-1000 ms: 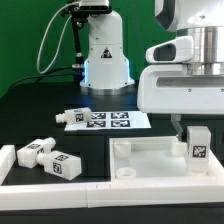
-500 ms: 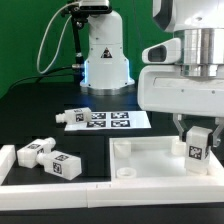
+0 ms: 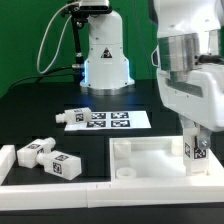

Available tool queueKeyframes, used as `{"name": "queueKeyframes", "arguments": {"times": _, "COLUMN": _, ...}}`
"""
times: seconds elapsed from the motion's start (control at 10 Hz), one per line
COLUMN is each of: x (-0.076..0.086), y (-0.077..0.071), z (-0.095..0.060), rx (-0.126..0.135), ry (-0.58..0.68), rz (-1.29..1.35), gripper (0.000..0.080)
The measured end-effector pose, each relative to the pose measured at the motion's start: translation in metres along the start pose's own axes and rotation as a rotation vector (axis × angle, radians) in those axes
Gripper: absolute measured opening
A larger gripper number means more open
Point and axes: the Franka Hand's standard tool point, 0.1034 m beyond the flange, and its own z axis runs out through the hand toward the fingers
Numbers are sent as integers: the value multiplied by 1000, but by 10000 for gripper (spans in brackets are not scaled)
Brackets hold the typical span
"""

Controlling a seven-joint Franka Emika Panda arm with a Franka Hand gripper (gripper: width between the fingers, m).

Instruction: Assemble one leg

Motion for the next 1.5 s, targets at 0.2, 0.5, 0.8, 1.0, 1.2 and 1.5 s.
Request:
{"name": "queueKeyframes", "arguments": {"times": 0.2, "x": -1, "y": -1, "z": 1, "rx": -8, "ry": -3, "rz": 15, "gripper": 291}}
{"name": "queueKeyframes", "arguments": {"times": 0.5, "x": -4, "y": 1, "z": -1, "rx": -38, "ry": 1, "rz": -290, "gripper": 551}}
{"name": "queueKeyframes", "arguments": {"times": 0.8, "x": 3, "y": -1, "z": -5, "rx": -24, "ry": -14, "rz": -750, "gripper": 647}}
{"name": "queueKeyframes", "arguments": {"times": 1.0, "x": 6, "y": -1, "z": -5, "rx": -33, "ry": -2, "rz": -866, "gripper": 647}}
{"name": "queueKeyframes", "arguments": {"times": 1.2, "x": 8, "y": -7, "z": -5, "rx": -62, "ry": 83, "rz": -1277, "gripper": 649}}
{"name": "queueKeyframes", "arguments": {"times": 1.5, "x": 2, "y": -9, "z": 0, "rx": -56, "ry": 102, "rz": -1363, "gripper": 539}}
